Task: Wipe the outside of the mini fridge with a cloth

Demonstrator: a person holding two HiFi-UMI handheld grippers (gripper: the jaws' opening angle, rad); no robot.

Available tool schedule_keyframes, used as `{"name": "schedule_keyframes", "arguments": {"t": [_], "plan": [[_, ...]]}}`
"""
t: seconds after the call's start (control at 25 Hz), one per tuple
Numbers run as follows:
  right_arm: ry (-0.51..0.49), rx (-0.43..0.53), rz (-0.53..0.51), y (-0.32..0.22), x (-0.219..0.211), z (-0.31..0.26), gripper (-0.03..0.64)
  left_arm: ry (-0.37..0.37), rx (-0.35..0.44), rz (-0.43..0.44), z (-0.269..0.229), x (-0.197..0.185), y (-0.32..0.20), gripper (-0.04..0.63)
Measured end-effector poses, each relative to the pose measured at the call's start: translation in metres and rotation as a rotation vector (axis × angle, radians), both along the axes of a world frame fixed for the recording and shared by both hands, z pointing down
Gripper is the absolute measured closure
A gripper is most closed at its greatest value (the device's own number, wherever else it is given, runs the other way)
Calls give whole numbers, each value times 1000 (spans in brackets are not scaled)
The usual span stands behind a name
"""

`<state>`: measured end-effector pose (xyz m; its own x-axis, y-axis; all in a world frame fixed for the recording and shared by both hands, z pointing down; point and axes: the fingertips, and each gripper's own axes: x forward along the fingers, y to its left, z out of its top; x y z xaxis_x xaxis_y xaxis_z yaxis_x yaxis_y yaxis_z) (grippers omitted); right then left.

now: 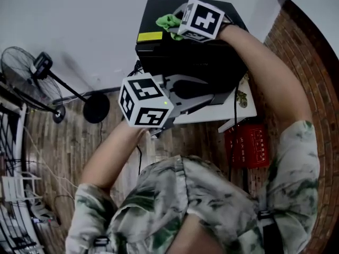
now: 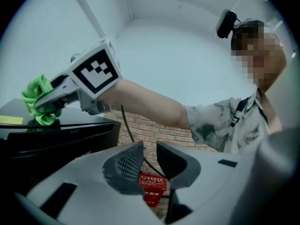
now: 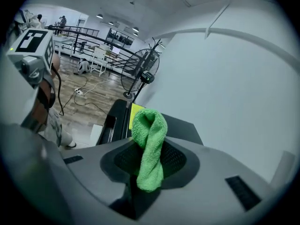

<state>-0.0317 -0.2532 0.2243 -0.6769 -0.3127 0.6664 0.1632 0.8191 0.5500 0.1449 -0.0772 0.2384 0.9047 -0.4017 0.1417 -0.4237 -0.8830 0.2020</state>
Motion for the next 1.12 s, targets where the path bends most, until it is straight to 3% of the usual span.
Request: {"name": "schedule_keyframes", "arguments": {"t": [0.44,0.72,0.92,1.12], "plan": [[31,15,216,-89,156,3,497,13,-1,61,2,45,-37,500],[69,31,273,-121,221,9,497,26,-1,80,5,78,-55,500],[11,31,188,-114,196,-14,497,45,3,54,6,88,-70,500],[-62,42,23,-82,121,-38,497,44,-11,33,11,85,-77,500]]}}
